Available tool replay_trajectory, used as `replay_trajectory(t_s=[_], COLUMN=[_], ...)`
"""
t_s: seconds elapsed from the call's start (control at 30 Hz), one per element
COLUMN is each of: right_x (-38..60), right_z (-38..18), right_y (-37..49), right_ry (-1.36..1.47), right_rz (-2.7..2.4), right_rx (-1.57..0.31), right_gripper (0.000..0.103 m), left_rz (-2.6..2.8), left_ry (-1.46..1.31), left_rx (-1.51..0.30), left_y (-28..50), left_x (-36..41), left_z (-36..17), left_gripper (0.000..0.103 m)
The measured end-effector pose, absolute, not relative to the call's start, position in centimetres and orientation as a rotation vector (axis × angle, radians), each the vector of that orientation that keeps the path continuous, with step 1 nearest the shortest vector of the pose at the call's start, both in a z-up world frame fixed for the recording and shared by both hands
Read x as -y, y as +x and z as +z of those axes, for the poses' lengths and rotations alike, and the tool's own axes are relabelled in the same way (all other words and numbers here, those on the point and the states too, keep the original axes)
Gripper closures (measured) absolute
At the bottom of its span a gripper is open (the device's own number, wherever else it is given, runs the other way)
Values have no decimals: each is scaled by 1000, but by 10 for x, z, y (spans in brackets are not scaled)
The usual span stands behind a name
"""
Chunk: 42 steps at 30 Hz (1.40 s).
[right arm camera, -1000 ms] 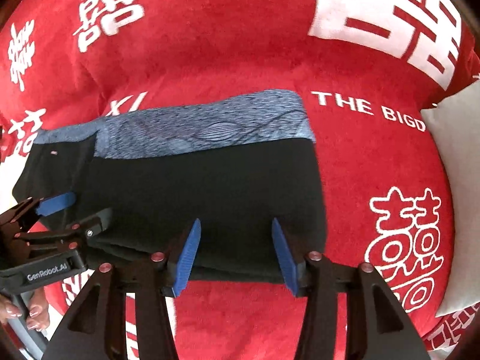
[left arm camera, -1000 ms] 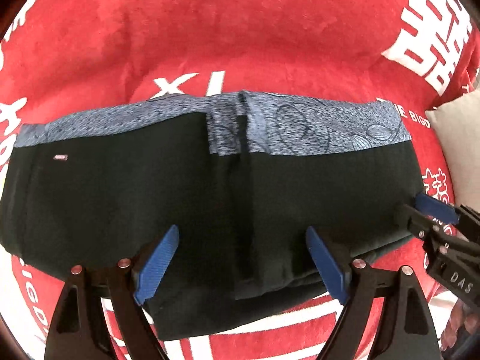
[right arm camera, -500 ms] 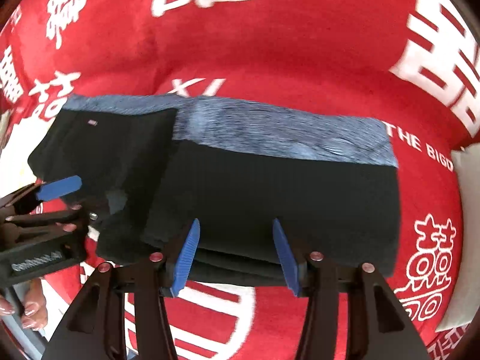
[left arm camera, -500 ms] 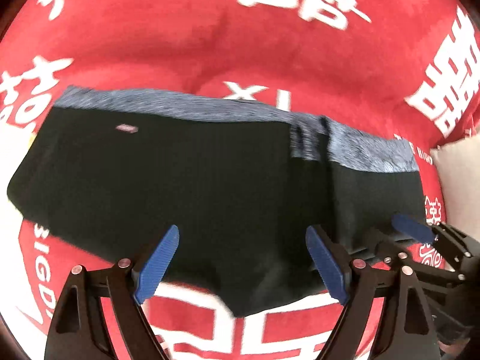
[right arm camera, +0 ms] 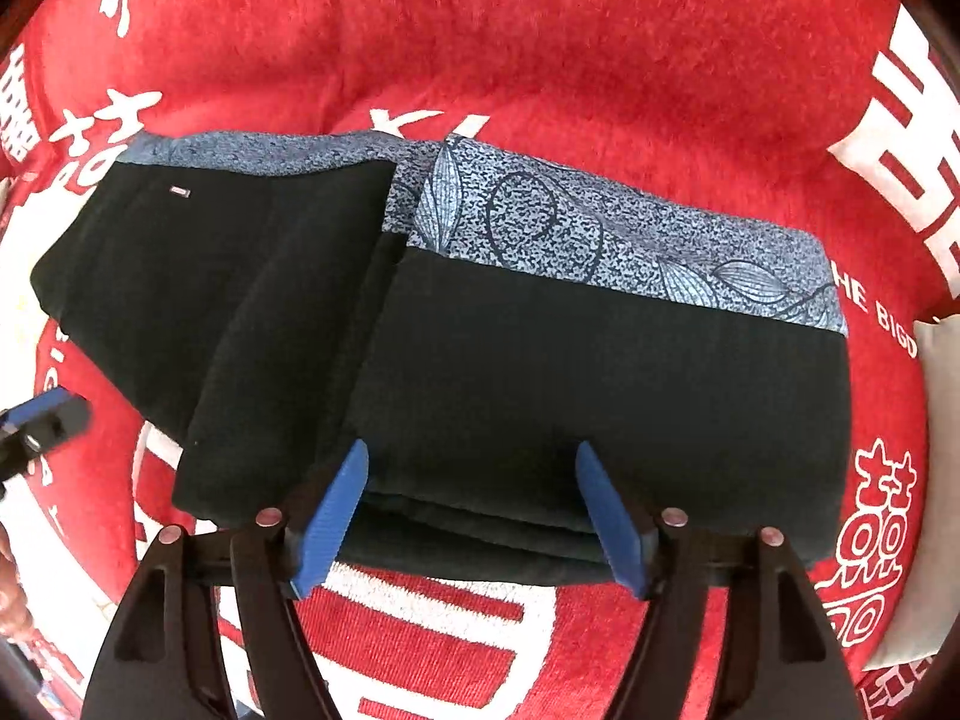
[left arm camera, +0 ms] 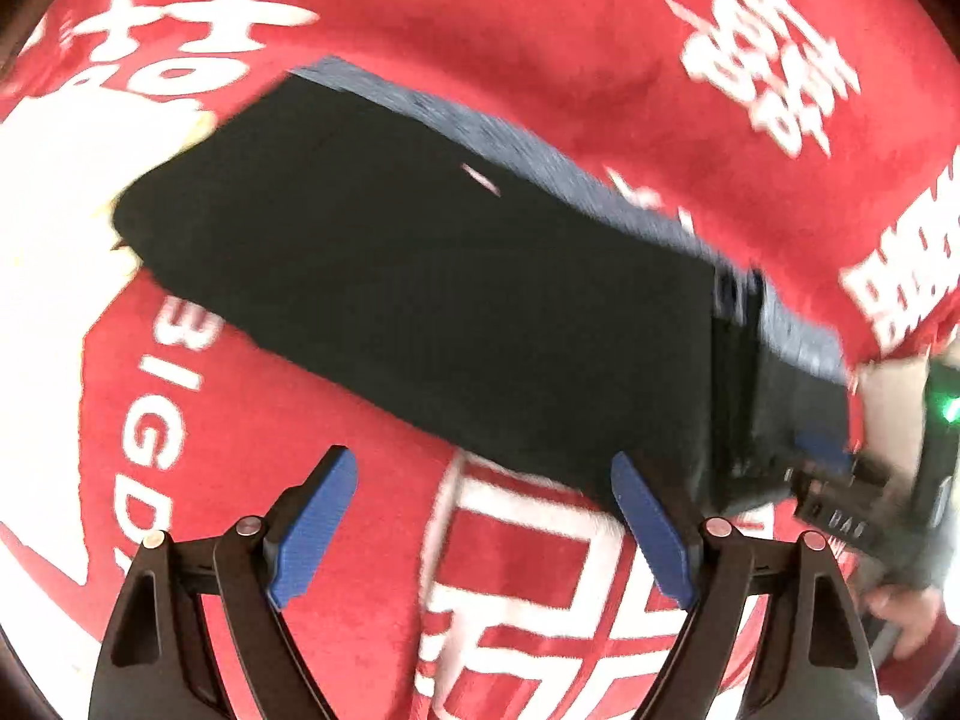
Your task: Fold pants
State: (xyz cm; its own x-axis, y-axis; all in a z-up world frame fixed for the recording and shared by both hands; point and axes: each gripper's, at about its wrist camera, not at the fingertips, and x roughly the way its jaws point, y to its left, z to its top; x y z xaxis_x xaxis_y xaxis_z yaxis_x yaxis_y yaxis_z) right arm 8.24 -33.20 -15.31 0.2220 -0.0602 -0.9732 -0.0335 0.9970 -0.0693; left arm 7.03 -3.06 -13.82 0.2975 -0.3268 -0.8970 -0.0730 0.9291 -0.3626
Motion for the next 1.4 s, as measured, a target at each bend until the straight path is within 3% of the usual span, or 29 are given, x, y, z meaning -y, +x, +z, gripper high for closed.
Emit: replay_trajectory(t_s=[0.47,0.97,1.0,1.07,1.13,1.4], right_x=[330,332,332,331,327,279], right_z=[-154,-152,-151,-147,-138,-79], right_y=[85,84,84,85,85,122], right_ry=[-94,-96,-96,-110,-144,-103], right_rz=[-33,-37,-36,-37,-46,147], right_rx=[-1370,-1357,-1358,-1363,-1353,-1339], right_gripper=[25,25,25,25,25,25], left_rz=[-104,-125,-104,-28,16,23], left_ry=[-875,-878,-854,-770,-695,-207], left_rx=[-1084,-1039,-1048,-1079,-1098,-1033], left_y=[95,129,130,132,131,124], left_x=[-80,-58,-54,-47,-45,8], left_z=[-184,-186,-184,-178,-175,-139], left_gripper=[16,15,17,33,68,72])
